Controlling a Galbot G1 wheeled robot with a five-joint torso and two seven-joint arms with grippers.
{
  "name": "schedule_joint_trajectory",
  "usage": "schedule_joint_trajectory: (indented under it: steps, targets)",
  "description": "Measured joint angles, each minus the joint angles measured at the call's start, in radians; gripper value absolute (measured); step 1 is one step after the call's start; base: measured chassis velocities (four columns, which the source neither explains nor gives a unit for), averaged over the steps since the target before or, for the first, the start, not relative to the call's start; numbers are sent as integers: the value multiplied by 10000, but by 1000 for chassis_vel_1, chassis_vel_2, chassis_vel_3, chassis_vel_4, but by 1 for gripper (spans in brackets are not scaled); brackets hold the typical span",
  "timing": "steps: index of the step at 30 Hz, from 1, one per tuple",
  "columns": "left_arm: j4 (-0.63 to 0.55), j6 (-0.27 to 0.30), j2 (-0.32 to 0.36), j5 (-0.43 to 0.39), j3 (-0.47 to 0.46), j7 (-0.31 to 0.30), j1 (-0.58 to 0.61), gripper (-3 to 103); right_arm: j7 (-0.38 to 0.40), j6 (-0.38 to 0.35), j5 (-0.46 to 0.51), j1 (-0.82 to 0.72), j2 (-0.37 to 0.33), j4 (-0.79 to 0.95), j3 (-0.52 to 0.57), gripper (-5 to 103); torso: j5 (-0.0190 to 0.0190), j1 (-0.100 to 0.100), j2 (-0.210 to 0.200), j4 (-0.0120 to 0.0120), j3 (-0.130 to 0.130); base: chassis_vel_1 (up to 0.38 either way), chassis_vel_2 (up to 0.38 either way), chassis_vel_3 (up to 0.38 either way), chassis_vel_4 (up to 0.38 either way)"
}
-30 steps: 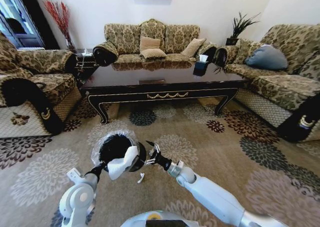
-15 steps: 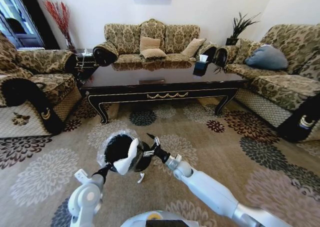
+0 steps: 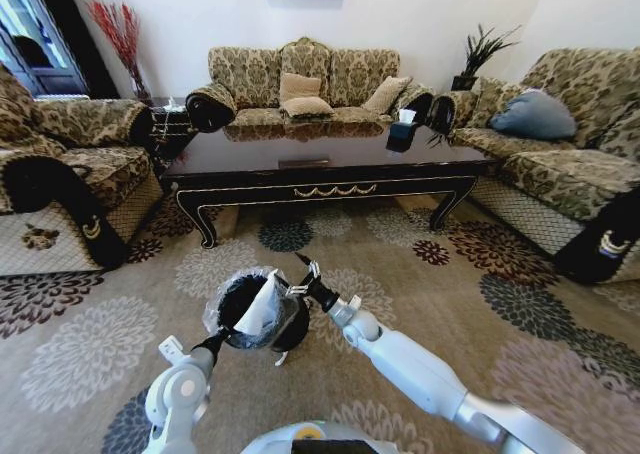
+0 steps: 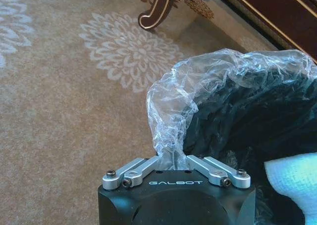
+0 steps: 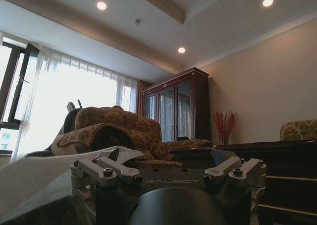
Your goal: Move to the front of the table and pick up the trash from the floor, then place it into the trash bin.
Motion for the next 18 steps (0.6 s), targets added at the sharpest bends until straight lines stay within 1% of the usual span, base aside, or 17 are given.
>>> schedule_joint_trajectory:
  steps: [3, 11, 13, 14, 18]
  targets:
    - [-75, 0, 29, -81, -62, 2, 6, 2, -81, 10, 12, -36, -54, -49, 1, 100, 0, 0, 0, -4, 0, 0, 0, 0, 0]
    - [-60, 0, 122, -240, -303, 2, -1, 2, -302, 76, 0, -189, -152, -136, 66, 100, 1, 0, 0, 1, -1, 0, 0, 0, 0]
    - [-22, 0, 121, -291, -335, 2, -20, 2, -568, 252, 19, -366, -339, -91, 49, 100, 0, 0, 0, -2, 0, 0, 0, 0, 0]
    - [-22, 0, 121, -291, -335, 2, -20, 2, -568, 252, 19, -366, -339, -91, 49, 100, 0, 0, 0, -2, 0, 0, 0, 0, 0]
    - [9, 0, 116, -340, -378, 24, -12, 2, -1153, 422, 190, -697, -604, -30, 177, 100, 1, 0, 0, -2, 0, 0, 0, 0, 0]
